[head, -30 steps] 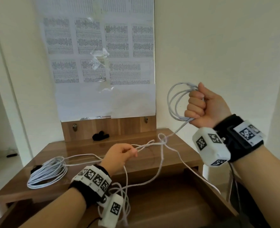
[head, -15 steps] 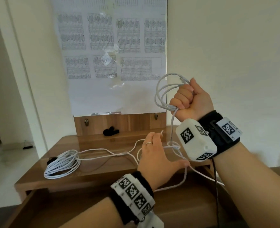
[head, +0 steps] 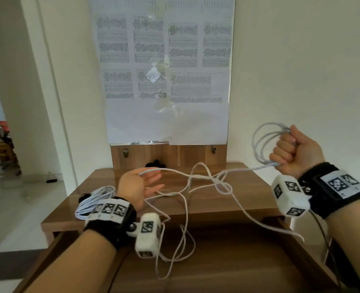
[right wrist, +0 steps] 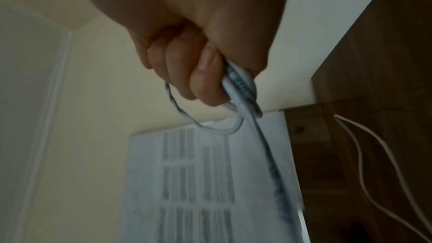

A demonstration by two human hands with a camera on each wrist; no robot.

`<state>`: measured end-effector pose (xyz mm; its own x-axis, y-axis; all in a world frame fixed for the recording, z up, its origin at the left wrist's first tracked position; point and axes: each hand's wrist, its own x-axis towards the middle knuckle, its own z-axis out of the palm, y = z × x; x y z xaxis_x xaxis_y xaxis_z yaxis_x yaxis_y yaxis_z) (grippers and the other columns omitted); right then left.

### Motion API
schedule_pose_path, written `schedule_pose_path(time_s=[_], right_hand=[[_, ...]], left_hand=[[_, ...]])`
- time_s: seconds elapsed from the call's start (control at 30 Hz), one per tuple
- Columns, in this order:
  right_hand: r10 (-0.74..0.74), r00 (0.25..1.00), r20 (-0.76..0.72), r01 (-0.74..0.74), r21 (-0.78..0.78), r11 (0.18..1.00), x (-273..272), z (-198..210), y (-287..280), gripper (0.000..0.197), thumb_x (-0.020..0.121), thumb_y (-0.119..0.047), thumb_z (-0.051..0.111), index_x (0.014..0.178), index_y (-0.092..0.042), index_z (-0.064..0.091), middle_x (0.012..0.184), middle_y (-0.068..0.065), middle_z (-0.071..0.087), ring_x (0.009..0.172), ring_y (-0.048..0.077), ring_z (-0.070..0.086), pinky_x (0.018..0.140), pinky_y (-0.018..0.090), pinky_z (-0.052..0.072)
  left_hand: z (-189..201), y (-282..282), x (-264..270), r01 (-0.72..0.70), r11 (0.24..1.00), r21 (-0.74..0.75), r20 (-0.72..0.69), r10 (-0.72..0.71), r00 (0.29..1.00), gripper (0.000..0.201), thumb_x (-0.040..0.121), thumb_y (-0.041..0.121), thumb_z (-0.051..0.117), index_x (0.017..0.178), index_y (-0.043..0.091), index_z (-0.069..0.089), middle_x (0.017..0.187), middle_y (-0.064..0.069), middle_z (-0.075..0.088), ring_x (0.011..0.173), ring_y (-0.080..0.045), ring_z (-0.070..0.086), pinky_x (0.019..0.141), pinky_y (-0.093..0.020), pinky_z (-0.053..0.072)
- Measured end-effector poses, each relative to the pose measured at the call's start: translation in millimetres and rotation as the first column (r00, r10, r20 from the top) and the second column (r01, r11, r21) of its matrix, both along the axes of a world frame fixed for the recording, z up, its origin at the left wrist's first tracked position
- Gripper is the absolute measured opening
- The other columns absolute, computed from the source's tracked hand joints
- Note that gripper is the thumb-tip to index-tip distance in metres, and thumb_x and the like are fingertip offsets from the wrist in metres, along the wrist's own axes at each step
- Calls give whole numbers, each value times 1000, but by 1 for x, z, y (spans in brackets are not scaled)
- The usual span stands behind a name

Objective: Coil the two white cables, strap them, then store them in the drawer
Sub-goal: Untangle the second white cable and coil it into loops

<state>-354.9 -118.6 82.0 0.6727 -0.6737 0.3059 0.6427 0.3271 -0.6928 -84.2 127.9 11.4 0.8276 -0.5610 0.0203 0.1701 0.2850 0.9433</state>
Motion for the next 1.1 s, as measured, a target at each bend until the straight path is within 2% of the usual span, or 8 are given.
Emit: schedule_pose_path(time_s=[0.13,0.3,0.4,0.5,0.57,0.77,0.9,1.1], right_hand=[[-65,995,71,55,143,988,-10,-18,-22,64,20,-30,93,46,-23,36,38,-6,19,31,11,17,33,20,20],[-11,1000,-17,13,147,989,41,-14,14,52,89,-43,52,45,-22,35,37,-6,17,32,12,10,38,21,10],[85,996,15,-86,120,989,61,2,40,44,85,-43,48,49,-21,35,36,-6,19,29,11,13,34,20,14],[144,988,58,-149,104,983,69,18,58,50,94,-44,42,51,-21,35,36,-6,19,37,12,5,33,20,15],[178,979,99,-189,120,975,73,28,71,55,99,-45,36,49,-20,36,35,-6,20,37,12,6,33,19,15],[309,934,180,-329,93,940,81,39,105,53,101,-42,32,54,-19,32,48,-7,8,41,11,4,33,19,17],[297,926,232,-319,61,946,59,48,88,55,100,-42,34,50,-18,34,48,-8,9,39,10,5,32,21,18],[134,945,298,-153,42,987,-7,63,36,50,96,-40,39,51,-19,38,39,-5,21,32,11,15,36,22,18]], left_hand=[[-21,40,32,-159,978,132,93,147,985,46,94,-14,29,66,-3,64,79,-24,65,49,-21,66,40,-24,52],[-38,23,22,-211,838,504,558,-129,820,24,85,-9,48,88,9,64,90,-14,67,92,-34,64,74,-35,52],[-34,14,-1,-368,626,688,683,-386,620,86,77,29,80,147,16,32,147,-8,42,139,-28,34,112,-40,34],[-14,9,-64,-629,703,333,943,-267,201,101,80,38,73,155,28,6,162,3,9,150,-20,4,122,-47,2],[-4,0,-98,-537,820,196,969,-245,-20,88,84,37,66,154,30,12,161,7,12,150,-15,5,122,-50,-3],[8,-43,-127,3,839,545,799,-520,303,33,90,35,60,115,14,65,114,-5,67,106,-21,61,93,-34,47],[-5,-46,-98,-30,660,750,650,-730,211,45,101,35,47,74,7,69,73,-2,67,67,-12,60,77,-27,46],[-59,3,-1,-59,522,851,491,-752,440,43,102,28,44,61,19,55,53,5,50,54,-13,49,70,-35,45]])
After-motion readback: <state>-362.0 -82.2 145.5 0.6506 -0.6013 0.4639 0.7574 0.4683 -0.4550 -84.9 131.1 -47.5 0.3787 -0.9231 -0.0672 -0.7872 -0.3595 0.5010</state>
